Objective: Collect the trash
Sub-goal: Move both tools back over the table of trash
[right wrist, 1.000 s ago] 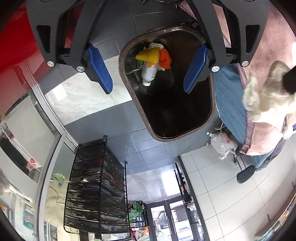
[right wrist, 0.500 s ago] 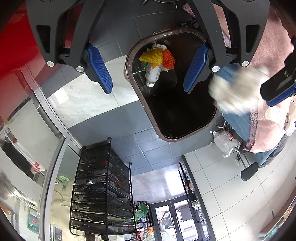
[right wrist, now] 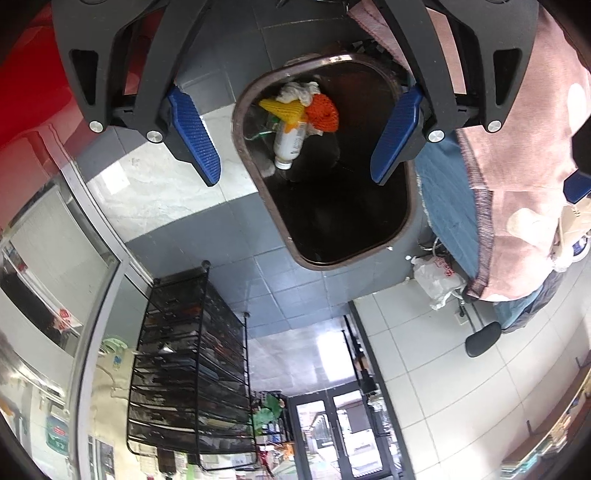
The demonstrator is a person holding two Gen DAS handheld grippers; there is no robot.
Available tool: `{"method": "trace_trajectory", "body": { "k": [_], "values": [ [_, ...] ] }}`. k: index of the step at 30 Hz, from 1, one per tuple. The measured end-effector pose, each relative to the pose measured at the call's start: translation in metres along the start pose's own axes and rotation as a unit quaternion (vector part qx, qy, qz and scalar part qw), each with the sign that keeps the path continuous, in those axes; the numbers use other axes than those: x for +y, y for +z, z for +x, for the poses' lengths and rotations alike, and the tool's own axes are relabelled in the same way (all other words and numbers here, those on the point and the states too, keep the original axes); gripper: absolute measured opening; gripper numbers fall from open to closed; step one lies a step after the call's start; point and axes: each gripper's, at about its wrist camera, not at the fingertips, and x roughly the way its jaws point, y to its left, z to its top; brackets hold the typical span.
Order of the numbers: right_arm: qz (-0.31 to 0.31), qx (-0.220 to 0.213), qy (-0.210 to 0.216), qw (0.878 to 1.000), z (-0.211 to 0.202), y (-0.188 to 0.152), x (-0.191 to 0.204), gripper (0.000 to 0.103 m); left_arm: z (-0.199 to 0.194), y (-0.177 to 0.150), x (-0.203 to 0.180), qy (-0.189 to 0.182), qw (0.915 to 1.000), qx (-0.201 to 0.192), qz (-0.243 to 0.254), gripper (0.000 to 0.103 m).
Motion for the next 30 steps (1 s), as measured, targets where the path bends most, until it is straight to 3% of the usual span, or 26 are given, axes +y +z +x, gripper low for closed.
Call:
{"method": "trace_trajectory", "body": {
  "k": [11,19,26,30],
  "values": [
    [-0.037,-0.037,0.058,0.997,-0.028,0.008,0.049,0.09,-0.064,-0.003,0.024,0.07,0.9941,-0.082,-0.012,0.096],
    [-0.093,-0.048,0.113,0.988,-0.044,0.008,0.098,0.091,-0.097,-0.015,0.054,0.129,0.9871,-0.092,-0.026,0.097],
    [-0.146,-0.058,0.144,0.977,-0.06,0.004,0.146,0.091,-0.128,-0.032,0.079,0.206,0.9711,-0.112,-0.042,0.097],
    [-0.159,-0.056,0.171,0.971,-0.067,0.002,0.171,0.095,-0.146,-0.044,0.103,0.227,0.9644,-0.116,-0.07,0.097]
  ]
}}
